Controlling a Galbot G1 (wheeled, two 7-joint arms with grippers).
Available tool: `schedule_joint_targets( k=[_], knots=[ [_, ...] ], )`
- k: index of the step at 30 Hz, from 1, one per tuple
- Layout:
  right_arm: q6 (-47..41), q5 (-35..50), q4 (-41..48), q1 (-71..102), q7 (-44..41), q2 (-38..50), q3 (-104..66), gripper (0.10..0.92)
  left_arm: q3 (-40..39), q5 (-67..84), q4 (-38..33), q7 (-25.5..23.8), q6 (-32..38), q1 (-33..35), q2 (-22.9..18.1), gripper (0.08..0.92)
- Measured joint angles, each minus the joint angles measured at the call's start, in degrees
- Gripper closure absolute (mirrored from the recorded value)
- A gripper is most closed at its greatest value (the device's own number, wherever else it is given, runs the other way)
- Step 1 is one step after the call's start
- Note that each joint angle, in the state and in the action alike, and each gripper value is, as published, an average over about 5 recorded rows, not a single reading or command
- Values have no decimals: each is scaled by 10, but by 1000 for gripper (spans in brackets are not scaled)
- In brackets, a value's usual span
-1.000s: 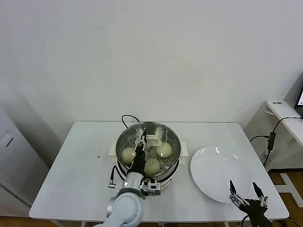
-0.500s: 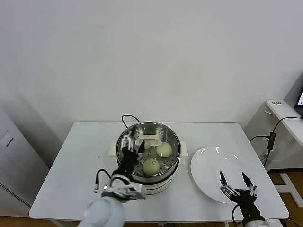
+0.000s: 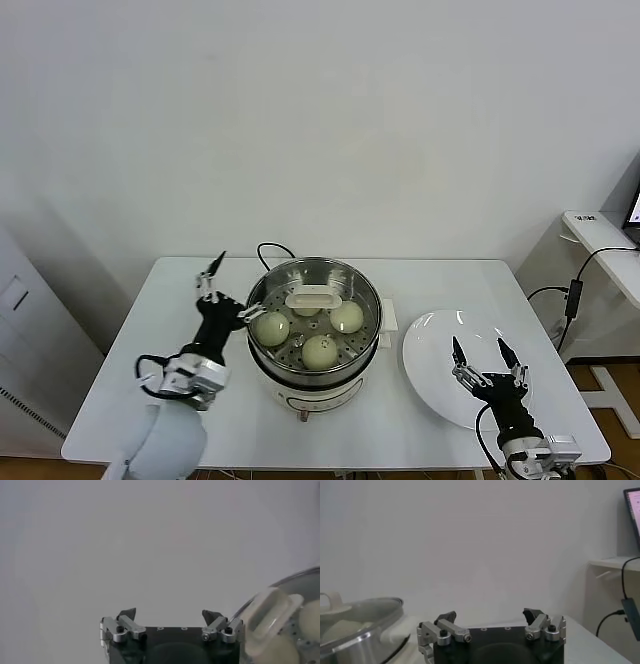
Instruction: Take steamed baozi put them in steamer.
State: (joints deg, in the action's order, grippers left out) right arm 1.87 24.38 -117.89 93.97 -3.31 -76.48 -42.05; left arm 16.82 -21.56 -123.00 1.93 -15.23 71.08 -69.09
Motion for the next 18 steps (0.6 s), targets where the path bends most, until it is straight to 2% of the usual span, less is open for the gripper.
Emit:
schedule_joint_targets(
  k=[8, 18],
  knots=[
    [-1, -1, 2, -4, -2, -7, 11, 203, 91, 92, 41, -8, 84, 56, -50, 177],
    [-2, -6, 7, -4, -16, -17, 12, 203, 152, 152, 66, -28, 154, 114, -101, 177]
  ],
)
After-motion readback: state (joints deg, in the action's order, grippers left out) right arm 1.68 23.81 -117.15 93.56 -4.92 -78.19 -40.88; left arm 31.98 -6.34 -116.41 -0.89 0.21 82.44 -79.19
